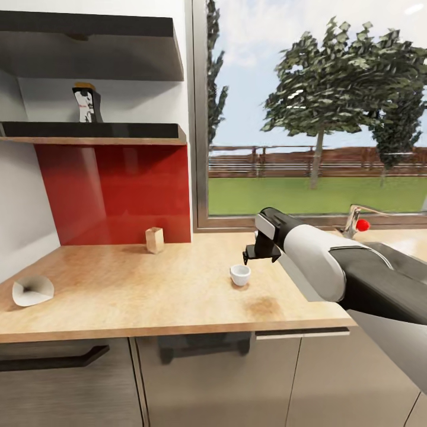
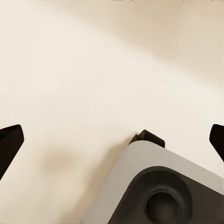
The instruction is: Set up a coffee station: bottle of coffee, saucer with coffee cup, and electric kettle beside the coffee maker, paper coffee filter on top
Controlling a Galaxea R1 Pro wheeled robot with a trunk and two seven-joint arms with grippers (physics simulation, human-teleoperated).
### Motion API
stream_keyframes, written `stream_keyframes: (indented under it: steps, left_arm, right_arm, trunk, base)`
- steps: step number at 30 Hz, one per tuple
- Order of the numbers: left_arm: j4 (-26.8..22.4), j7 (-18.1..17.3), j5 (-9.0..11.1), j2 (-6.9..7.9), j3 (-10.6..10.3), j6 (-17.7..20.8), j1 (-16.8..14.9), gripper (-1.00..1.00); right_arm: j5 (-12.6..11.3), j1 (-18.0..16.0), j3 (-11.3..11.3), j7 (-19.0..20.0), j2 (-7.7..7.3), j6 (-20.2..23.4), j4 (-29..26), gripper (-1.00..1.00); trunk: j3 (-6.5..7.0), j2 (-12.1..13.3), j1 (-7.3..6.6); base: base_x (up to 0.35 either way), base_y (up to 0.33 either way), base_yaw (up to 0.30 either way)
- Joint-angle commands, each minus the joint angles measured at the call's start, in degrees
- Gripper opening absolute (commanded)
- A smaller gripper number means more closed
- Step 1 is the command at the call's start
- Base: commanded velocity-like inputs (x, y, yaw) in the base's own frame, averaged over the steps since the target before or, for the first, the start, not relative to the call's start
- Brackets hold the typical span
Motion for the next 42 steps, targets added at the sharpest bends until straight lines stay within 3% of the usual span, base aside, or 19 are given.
stream_keyframes:
  steps: [1,33,42]
  left_arm:
    - [0.0,0.0,0.3,0.00,-0.5,-0.2,0.0,1.00]
    - [0.0,-0.4,0.2,-0.19,-0.5,-0.6,0.0,1.00]
    - [0.0,-0.4,0.3,-0.24,-0.5,-0.5,0.0,1.00]
  right_arm:
    - [-0.5,-0.1,-0.1,-0.6,0.00,0.0,0.1,1.00]
    - [-0.6,-0.1,-0.1,-0.5,-0.11,0.0,0.1,1.00]
    - [-0.6,-0.1,-0.1,-0.5,-0.55,0.0,0.1,1.00]
  trunk:
    - [-0.06,0.0,0.01]
    - [-0.06,0.0,0.01]
    - [-1.68,-3.7,1.99]
  base:
    - [0.000,0.000,0.000]
    - [0.037,0.027,0.000]
    - [0.000,0.000,0.000]
